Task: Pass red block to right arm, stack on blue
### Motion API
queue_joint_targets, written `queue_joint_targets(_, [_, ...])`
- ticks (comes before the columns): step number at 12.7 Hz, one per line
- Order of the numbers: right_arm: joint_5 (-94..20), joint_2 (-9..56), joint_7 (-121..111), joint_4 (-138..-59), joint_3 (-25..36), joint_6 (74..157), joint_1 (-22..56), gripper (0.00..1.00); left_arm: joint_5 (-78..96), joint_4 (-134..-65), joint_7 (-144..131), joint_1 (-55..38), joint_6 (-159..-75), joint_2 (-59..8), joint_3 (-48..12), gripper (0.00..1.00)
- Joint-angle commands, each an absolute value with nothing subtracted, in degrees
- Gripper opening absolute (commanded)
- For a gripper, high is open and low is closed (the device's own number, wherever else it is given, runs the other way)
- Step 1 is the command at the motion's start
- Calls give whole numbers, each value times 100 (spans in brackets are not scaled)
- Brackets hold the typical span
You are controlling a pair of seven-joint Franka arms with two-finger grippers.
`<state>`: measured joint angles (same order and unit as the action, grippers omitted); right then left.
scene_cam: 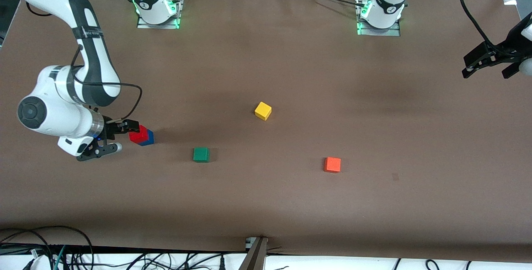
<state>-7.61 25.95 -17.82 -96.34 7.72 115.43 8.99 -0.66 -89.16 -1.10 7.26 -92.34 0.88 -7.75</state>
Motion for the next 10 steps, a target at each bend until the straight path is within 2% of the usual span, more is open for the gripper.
queue_joint_targets(1, [-686,2303,-1802,-9021,782,10482,879,100,26,-8719,-149,756,-9193,-26,-774,100])
queue_joint_targets(4, [-738,2303,-1767,-7730,887,8636,879,100,-9,-8710,-106,765,-9193,-70,-765,100])
queue_joint_targets(6, [-721,2294,-1784,-7270,1045,8184,879,100,-35,-8710,-97,756,-9193,-70,-765,100])
queue_joint_targets(10, [-703,2048,-1338,-7207,1046,7858,879,100,-35,-8710,-105,765,-9185,-70,-765,100])
